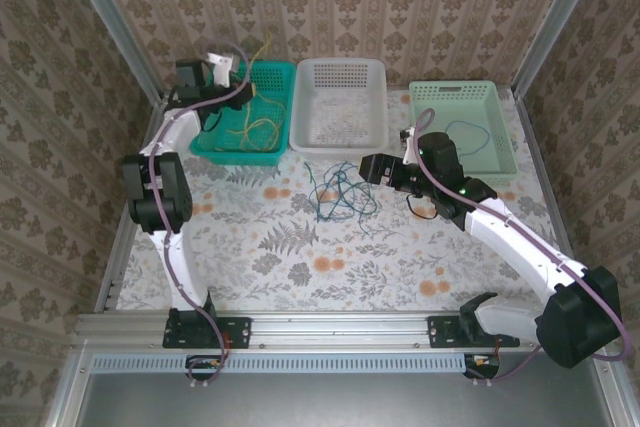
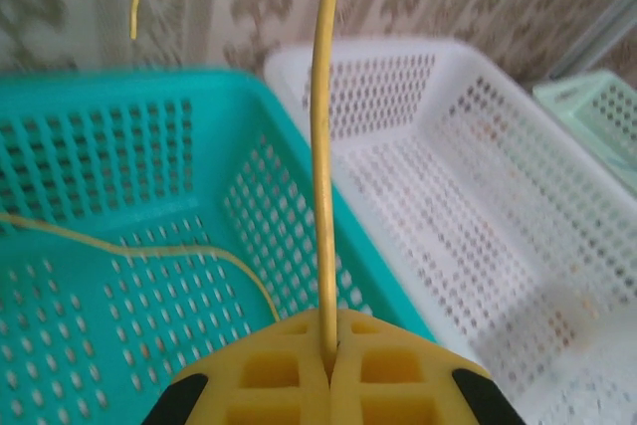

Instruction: Untangle the cables

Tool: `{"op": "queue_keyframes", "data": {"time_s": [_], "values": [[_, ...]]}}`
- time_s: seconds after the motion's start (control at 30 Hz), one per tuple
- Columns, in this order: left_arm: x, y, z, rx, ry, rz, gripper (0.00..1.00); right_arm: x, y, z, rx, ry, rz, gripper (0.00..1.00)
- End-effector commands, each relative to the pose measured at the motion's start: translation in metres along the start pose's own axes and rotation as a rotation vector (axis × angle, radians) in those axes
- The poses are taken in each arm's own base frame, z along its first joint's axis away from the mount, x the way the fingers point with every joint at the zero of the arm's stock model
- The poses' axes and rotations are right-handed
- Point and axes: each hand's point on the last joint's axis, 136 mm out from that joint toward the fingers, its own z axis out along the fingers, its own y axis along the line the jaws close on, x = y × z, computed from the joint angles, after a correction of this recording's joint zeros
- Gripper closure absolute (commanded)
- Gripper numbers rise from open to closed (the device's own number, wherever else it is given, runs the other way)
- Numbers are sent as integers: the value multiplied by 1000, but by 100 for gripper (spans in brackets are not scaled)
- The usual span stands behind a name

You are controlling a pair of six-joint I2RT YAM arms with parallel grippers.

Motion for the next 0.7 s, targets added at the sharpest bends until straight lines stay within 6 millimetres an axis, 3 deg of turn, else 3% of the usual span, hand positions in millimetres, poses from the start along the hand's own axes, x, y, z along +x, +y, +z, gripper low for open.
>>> {"op": "queue_keyframes", "data": {"time_s": [0.0, 0.27, 0.43, 0.47, 0.6, 0.67], "values": [[8, -15, -6, 58, 4, 57, 96, 4, -6, 0, 15, 8, 6, 8], [45, 5, 6, 12, 117, -14, 93, 2, -6, 0, 11, 8, 14, 8], [55, 21, 7, -64, 193, -75, 70, 4, -12, 1, 33, 14, 16, 8], [56, 22, 5, -77, 203, -81, 61, 4, -14, 0, 45, 14, 12, 8], [50, 18, -6, -131, 185, -57, 41, 2, -26, 0, 115, 22, -31, 9], [47, 16, -13, -165, 172, -45, 40, 4, -31, 3, 150, 46, -48, 14]]}}
